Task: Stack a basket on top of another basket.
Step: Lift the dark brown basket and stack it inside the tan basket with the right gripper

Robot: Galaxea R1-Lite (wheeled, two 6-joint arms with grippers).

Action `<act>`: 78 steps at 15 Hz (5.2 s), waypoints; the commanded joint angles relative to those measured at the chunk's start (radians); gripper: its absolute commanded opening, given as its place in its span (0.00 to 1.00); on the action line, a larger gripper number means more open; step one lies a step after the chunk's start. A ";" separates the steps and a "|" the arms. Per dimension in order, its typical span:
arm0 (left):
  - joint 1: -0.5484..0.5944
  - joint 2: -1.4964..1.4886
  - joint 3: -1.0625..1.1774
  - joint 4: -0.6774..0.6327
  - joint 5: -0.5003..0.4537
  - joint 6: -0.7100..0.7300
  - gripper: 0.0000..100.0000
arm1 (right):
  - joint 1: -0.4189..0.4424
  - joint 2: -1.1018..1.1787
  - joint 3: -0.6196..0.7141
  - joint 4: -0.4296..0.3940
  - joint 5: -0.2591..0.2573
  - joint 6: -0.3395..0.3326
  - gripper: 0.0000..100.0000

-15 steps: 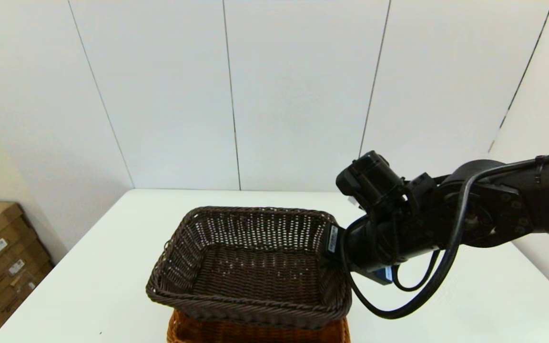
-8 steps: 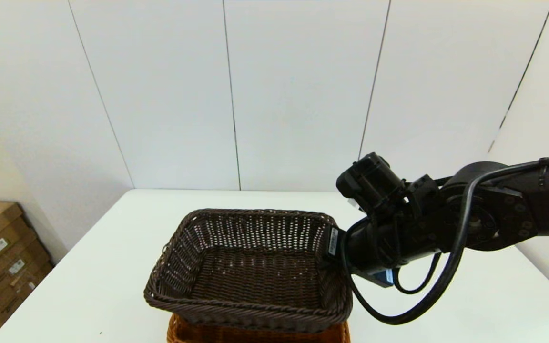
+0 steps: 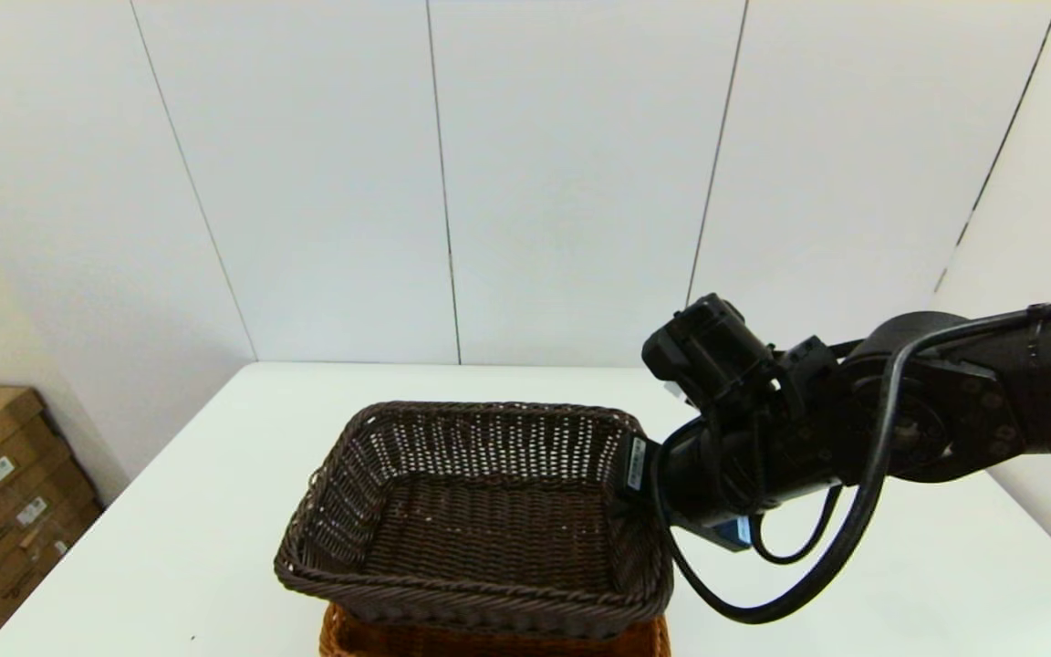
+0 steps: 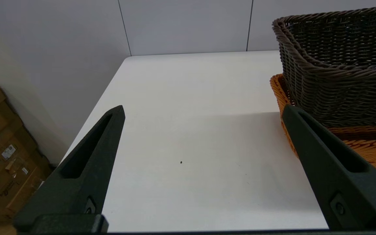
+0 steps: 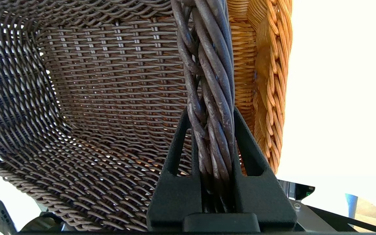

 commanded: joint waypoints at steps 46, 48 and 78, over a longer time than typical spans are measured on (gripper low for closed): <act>0.000 -0.002 0.002 0.000 -0.001 -0.001 1.00 | -0.003 0.055 0.101 -0.114 -0.032 0.020 0.00; 0.000 -0.002 0.002 0.000 -0.001 -0.001 1.00 | -0.003 0.055 0.101 -0.114 -0.035 0.023 0.00; 0.000 -0.002 0.002 0.000 -0.001 0.001 1.00 | 0.002 0.014 0.136 -0.120 -0.100 0.025 1.00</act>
